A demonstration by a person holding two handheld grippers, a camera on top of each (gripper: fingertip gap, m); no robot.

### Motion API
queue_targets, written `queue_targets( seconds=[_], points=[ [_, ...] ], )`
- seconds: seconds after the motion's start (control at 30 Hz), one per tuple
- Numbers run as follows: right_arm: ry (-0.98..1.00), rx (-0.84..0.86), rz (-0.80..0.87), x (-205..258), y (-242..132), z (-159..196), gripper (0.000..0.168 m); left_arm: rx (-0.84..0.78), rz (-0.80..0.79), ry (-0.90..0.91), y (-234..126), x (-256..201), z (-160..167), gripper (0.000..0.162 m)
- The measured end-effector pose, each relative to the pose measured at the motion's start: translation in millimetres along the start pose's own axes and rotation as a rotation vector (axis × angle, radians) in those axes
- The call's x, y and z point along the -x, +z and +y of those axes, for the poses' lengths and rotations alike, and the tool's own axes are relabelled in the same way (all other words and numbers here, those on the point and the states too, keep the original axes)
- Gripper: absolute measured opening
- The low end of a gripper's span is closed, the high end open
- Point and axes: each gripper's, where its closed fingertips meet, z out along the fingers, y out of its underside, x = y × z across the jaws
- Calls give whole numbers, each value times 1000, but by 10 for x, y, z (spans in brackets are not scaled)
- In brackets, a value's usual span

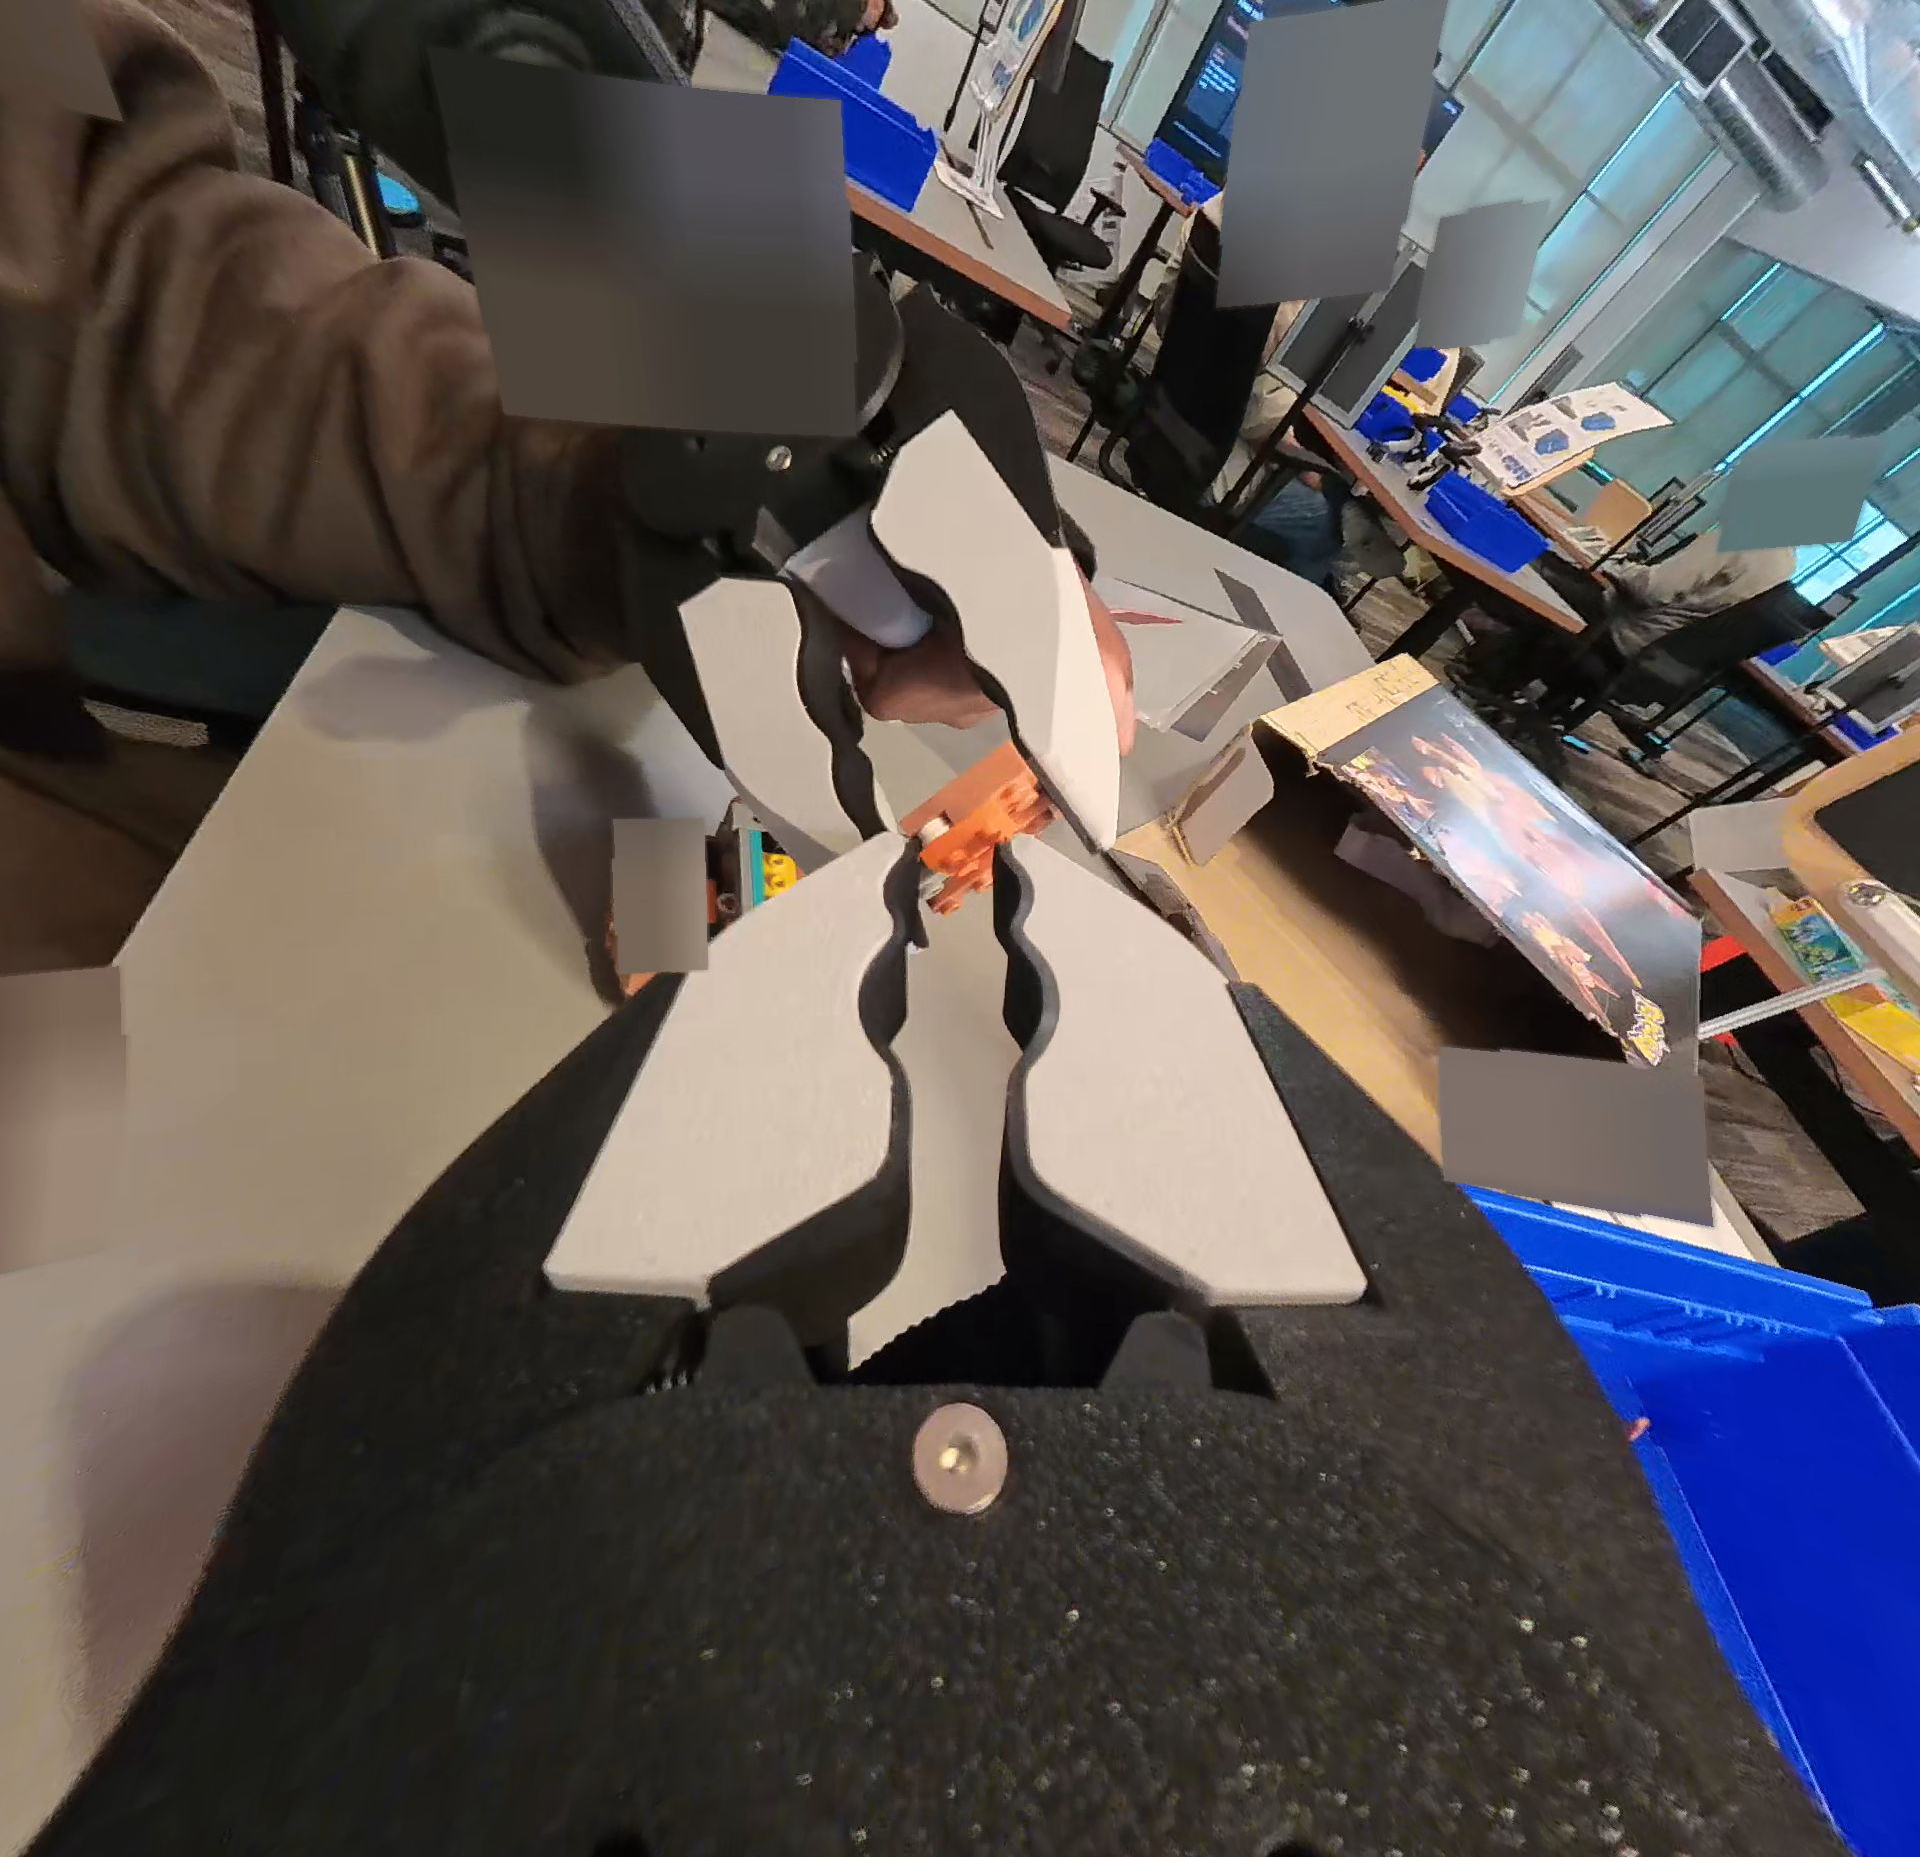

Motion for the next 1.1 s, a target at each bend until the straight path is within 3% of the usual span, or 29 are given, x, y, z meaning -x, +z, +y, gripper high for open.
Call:
queue_targets(
  seconds=[0.27,0.37,0.63,1.1],
  points=[
    [-30,38,20,-21,14,30,18,39,-44,137,-22,8,18,36],
    [-21,70,24,-31,40,66,7,85,-83,190,-18,47,75,36],
    [-63,111,30,-19,66,86,7,122,-102,274,-39,61,98,36],
    [-229,185,-43,98,30,150,5,-5,94,74,-85,-116,12,36]
  ],
)
